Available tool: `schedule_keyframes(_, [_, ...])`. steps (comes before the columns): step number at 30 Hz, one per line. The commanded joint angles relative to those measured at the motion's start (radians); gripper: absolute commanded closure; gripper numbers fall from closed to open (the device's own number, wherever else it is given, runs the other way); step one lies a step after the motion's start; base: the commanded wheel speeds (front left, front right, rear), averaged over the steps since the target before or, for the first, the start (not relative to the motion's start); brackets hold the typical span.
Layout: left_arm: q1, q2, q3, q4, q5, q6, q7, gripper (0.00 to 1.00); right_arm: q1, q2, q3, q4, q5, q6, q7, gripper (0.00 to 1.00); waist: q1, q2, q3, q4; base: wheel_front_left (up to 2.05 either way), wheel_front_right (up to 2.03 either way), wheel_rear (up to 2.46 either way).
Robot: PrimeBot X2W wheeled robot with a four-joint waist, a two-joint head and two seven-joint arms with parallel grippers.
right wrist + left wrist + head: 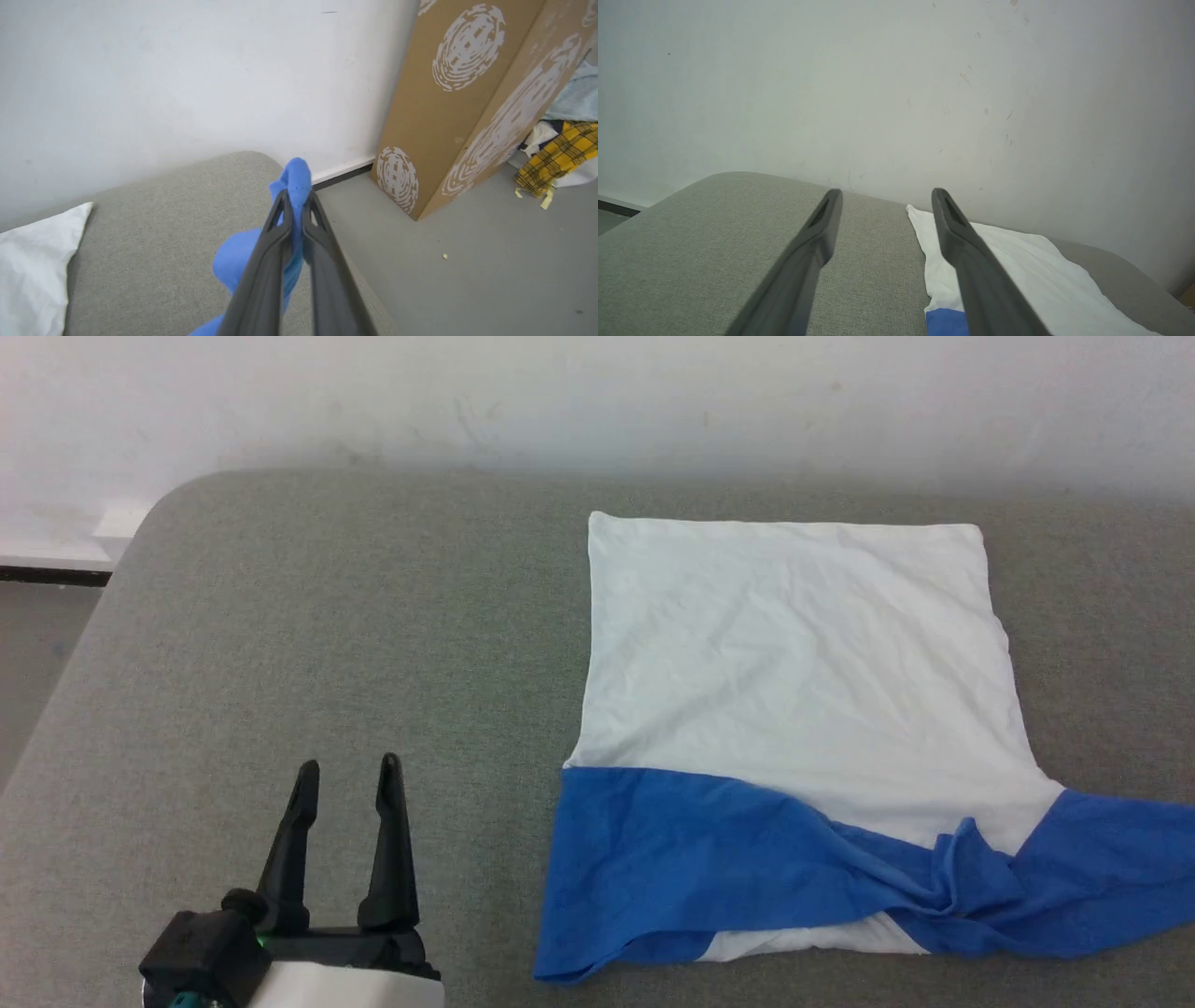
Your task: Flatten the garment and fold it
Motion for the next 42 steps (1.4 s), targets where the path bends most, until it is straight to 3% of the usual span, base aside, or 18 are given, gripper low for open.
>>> schedule_keyframes(1, [0.006,0.005,0.001,-0.005,-0.006,-0.001,0.003,0.00,-0.001,0.010,0.015,-0.023,0.009,-0.002,0.004,1.00,0.0001,-0.0001,-0.003,0.004,0.00,0.00,0.00])
schedule_keyframes(11, [0.011,0.005,0.001,-0.011,-0.013,0.004,-0.003,0.00,-0.047,0.058,0.253,-0.325,0.066,-0.002,0.085,1.00,0.0001,-0.0001,-0.011,0.036,0.00,0.00,0.00])
schedule_keyframes(21, [0.005,0.015,-0.001,-0.019,-0.005,0.008,-0.001,0.00,-0.162,0.175,0.651,-0.510,0.066,-0.002,0.172,1.00,0.0001,-0.0001,-0.002,0.080,0.00,0.00,0.00])
schedule_keyframes(26, [-0.009,0.011,-0.015,-0.024,0.002,0.009,0.002,0.00,-0.226,0.244,0.873,-0.476,0.067,-0.002,0.180,1.00,0.0001,-0.0001,0.019,0.104,0.00,0.00,0.00])
schedule_keyframes(32, [-0.040,-0.006,-0.045,-0.010,0.007,0.002,-0.004,0.00,-0.280,0.284,1.085,-0.356,0.065,-0.002,0.164,1.00,0.0001,-0.0001,0.048,0.147,0.00,0.00,0.00])
schedule_keyframes(37, [-0.061,-0.022,-0.066,0.007,0.009,-0.006,-0.015,0.00,-0.276,0.288,1.184,-0.225,0.055,-0.002,0.149,1.00,0.0001,-0.0001,0.072,0.188,0.00,0.00,0.00])
schedule_keyframes(42, [-0.068,-0.036,-0.077,0.022,0.010,-0.008,-0.028,0.00,-0.244,0.284,1.221,-0.101,0.040,-0.002,0.121,1.00,0.0001,-0.0001,0.091,0.220,0.00,0.00,0.00])
